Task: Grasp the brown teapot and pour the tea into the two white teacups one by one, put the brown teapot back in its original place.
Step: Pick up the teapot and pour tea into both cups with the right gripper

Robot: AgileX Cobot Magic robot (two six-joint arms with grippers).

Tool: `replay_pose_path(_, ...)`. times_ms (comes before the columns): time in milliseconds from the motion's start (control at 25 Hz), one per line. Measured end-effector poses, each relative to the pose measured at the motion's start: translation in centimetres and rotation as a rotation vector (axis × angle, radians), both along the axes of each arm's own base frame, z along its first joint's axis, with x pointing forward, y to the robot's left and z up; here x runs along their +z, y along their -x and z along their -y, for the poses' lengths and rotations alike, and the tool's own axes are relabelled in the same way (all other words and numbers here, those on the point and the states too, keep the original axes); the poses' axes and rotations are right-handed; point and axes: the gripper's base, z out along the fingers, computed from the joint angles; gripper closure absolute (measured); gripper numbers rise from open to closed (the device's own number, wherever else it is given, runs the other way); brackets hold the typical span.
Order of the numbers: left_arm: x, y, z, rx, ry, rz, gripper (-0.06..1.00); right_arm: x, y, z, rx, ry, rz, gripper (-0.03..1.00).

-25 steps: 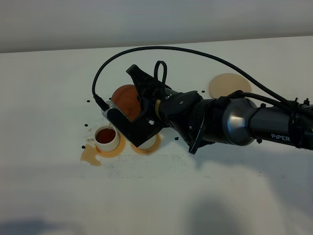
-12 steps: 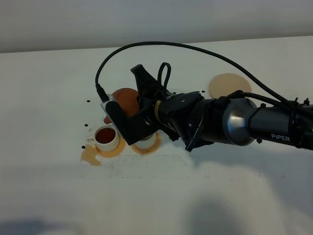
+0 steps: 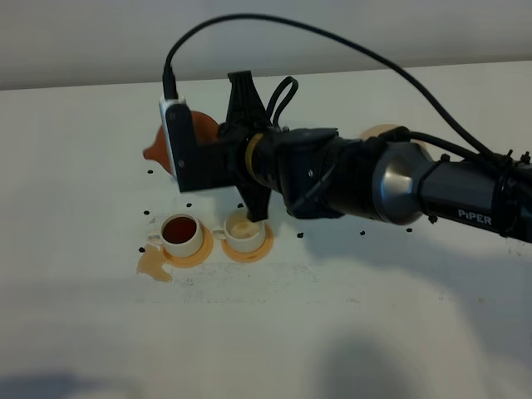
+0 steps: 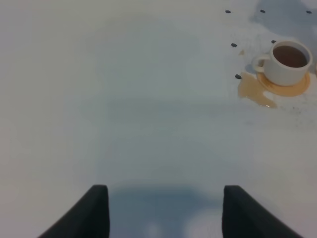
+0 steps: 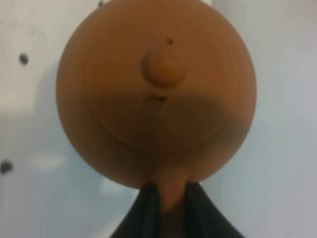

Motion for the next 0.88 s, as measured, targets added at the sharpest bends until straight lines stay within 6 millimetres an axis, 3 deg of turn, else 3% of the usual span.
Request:
replay_pose_path(200, 0.0, 0.0, 0.0, 0.0, 0.0, 0.0, 0.44, 1.1, -0.3, -0.3, -0.069, -0.106, -0.075, 0.85)
replay_pose_path(480, 0.0, 0.0, 0.0, 0.0, 0.0, 0.0, 0.44, 1.8, -1.8, 1.0, -0.179, -0.182, -0.197, 0.85)
replay_pose_path(640, 0.0, 0.0, 0.0, 0.0, 0.0, 0.0, 0.44, 0.9, -2.9, 1.4, -0.218, -0.19, -0.278, 0.85)
replay_pose_path(880, 0.0, 0.0, 0.0, 0.0, 0.0, 0.0, 0.44, -0.5, -3.6, 0.4, -0.235, -0.183, -0.393, 0.85)
